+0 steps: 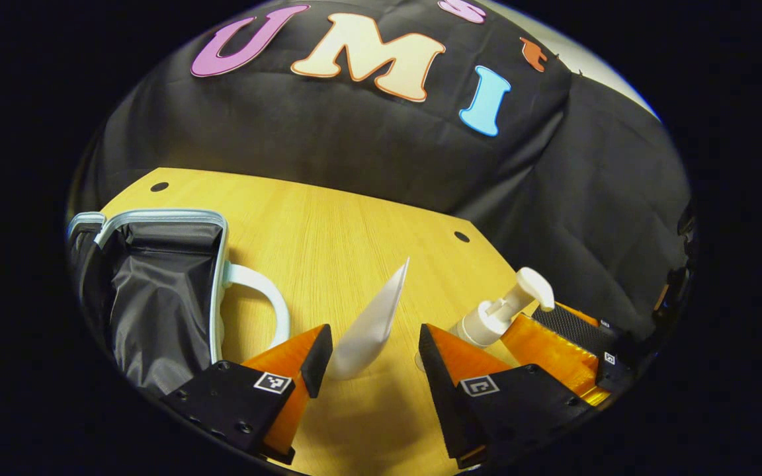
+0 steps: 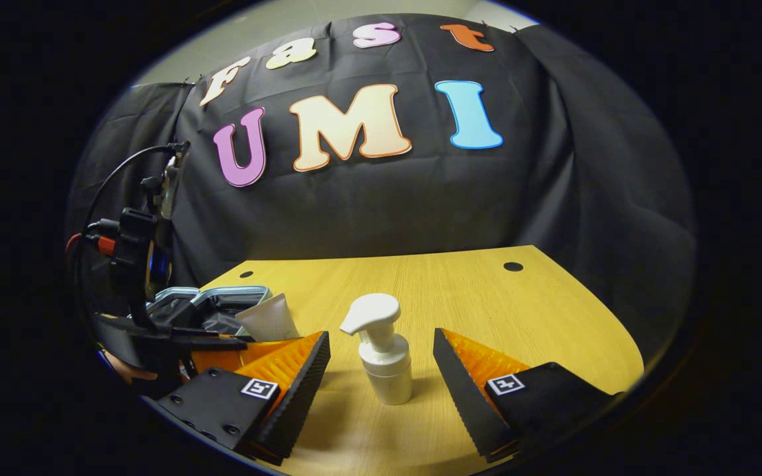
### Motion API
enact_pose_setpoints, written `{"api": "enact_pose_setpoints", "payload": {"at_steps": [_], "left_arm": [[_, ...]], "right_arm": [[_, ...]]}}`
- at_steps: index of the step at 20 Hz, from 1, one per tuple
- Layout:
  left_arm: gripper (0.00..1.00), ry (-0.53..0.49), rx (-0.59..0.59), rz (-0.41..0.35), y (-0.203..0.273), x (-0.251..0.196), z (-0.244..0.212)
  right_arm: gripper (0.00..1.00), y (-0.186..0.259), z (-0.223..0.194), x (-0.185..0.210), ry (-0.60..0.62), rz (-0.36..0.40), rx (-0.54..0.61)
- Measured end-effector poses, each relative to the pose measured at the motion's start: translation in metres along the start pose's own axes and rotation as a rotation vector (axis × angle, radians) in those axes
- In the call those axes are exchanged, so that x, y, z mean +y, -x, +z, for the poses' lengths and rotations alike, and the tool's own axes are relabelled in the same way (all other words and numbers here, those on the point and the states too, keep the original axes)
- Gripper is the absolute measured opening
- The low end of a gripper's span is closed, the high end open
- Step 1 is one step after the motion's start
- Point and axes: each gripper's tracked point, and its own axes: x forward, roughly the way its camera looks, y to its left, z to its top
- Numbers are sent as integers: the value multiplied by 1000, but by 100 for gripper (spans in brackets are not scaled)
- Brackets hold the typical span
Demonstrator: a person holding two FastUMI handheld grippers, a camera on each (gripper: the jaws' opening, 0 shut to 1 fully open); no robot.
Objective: First open the suitcase, pack the skin care products into it, and then close the suitcase.
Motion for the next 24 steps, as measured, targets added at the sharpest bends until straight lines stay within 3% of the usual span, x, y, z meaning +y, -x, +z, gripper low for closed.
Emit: {"api": "enact_pose_setpoints", "payload": {"at_steps": [1, 4, 5, 8, 12, 17, 20, 22, 24], "left_arm": [[81, -2, 1, 7, -3, 2, -2], [34, -4, 14, 27, -9, 9, -9], [37, -4, 14, 22, -9, 9, -7], [30, 6, 23, 6, -10, 10, -6], [28, 60, 11, -8, 3, 10, 6], [27, 82, -26, -25, 58, 24, 57], [27, 93, -28, 8, 102, 51, 84], [28, 95, -17, 45, 128, 77, 93], [27, 81, 13, 97, 153, 107, 92]], "right_arm": [[99, -2, -2, -1, 7, -1, 6], [99, -8, -11, 3, 19, 3, 20], [98, -8, -13, 3, 22, 3, 25], [99, -13, -20, 0, 30, -3, 44], [99, -23, -31, -3, 35, -16, 79], [99, -39, -48, -5, 52, -13, 132], [99, -45, -52, -8, 78, -23, 144], [94, -49, -59, -7, 80, -17, 165], [73, -54, -61, -6, 69, -12, 176]]}}
